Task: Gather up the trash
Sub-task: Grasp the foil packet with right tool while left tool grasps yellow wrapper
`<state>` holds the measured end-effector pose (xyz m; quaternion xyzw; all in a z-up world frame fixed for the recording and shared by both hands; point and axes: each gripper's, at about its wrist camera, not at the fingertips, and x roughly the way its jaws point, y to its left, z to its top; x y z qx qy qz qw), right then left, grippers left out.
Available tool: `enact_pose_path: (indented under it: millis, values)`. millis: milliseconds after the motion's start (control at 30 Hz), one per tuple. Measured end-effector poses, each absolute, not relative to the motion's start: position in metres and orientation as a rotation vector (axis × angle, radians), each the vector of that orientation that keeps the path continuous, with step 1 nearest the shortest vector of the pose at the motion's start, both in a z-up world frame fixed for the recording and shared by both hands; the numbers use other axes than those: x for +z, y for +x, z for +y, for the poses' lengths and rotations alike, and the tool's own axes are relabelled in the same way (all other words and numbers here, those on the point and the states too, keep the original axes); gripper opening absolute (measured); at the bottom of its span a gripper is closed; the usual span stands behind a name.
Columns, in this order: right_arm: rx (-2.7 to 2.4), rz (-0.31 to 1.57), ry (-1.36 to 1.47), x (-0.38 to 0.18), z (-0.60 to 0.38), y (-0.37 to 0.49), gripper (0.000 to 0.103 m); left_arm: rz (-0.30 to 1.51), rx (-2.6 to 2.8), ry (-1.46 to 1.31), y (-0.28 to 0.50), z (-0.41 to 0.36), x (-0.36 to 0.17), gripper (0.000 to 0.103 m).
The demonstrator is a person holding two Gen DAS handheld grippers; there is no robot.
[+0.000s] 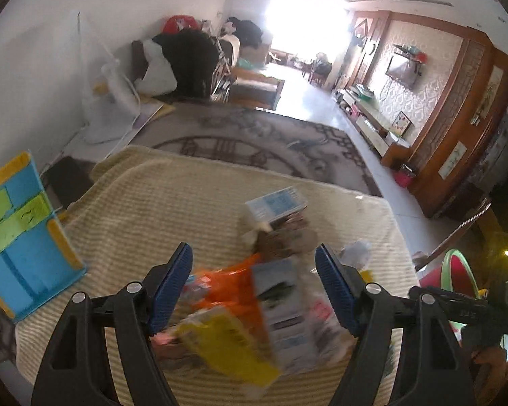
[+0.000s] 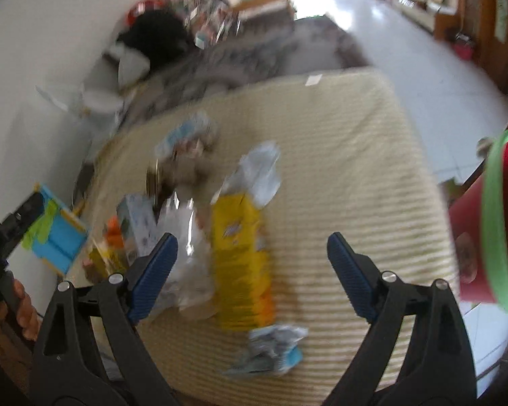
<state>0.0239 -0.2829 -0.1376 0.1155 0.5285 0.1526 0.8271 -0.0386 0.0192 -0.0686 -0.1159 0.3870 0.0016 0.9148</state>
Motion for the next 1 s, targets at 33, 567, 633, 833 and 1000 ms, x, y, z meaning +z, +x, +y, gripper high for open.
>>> enact_pose_path:
  millis: [33, 567, 633, 833, 1000]
  values:
    - [0.338, 1.145, 0.224, -0.142, -0.274, 0.018, 0.088, 0.805, -0.005, -0.231, -0.039, 0.025, -0.073, 0.072]
    - [0.140, 1.363, 0.296, -0.204, -0.278, -0.067, 0.093, 0.925, -0.169, -0.239, -0.031, 0.067, -0.117, 0.072]
    - [0.115, 1.353, 0.375, -0.214, -0.283, -0.068, 0.091, 0.946, -0.191, -0.246, -0.030, 0.066, -0.122, 0.072]
    - [0.059, 1.283, 0.293, -0.222, -0.275, -0.038, 0.035, 0.987, -0.257, -0.265, -0.029, 0.061, -0.128, 0.072]
    - [0.053, 1.205, 0.298, -0.213, -0.267, -0.011, 0.029, 1.045, -0.315, -0.288, -0.037, 0.056, -0.138, 0.069]
